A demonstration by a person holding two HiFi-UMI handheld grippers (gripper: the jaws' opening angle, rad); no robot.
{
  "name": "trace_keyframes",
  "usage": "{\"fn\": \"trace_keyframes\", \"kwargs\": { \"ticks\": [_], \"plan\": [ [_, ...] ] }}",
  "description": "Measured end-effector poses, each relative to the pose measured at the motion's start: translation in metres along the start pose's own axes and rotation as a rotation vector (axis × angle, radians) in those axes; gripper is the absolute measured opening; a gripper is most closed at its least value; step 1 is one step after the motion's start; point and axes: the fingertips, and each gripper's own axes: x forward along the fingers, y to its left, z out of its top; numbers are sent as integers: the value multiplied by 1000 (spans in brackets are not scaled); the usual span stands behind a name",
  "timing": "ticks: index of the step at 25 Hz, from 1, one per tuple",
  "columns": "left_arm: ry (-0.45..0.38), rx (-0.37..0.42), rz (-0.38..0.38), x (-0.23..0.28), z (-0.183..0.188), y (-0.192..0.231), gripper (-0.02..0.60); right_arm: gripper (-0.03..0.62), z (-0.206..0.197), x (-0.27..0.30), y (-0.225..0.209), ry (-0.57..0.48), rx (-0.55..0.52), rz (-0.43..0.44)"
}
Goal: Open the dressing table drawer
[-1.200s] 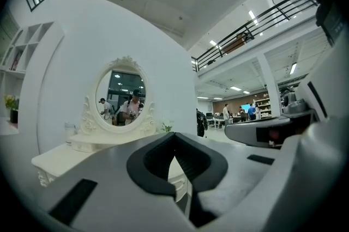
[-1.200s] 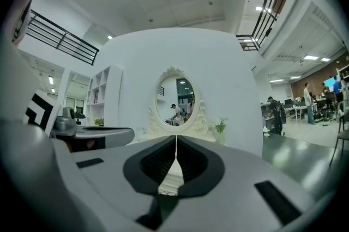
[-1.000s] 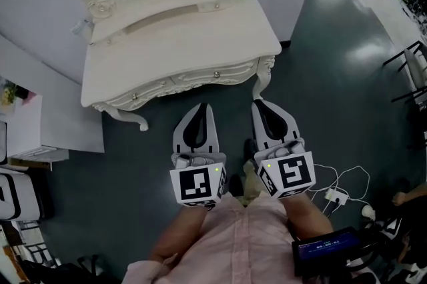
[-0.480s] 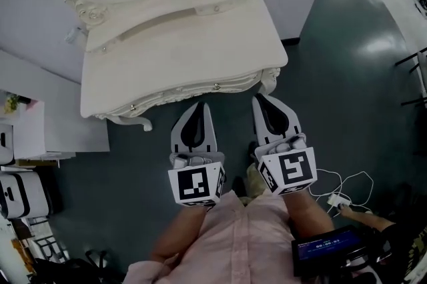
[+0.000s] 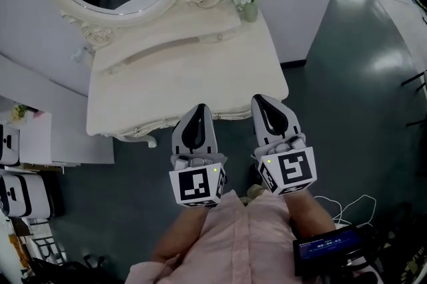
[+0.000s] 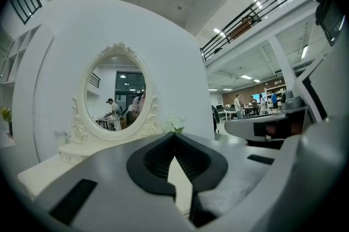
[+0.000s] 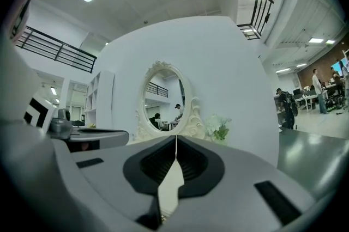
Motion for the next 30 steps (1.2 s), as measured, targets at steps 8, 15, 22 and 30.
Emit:
{"fn": "trace_keyframes", "kwargs": {
  "ticks": [8,15,22,30],
  "plan": [
    [-22,2,45,51,-2,7,21,18,2,49,-30,-13,-22,53],
    [-8,-21,63,53,-2,22,21,18,1,60,-25,18,-22,49],
    [29,-56,55,85,-18,46,21,18,-10,96,-29,67,-34,38],
    [60,-71,29,148,-39,86,21,18,-34,164,-41,107,-14,-4]
  ]
}}
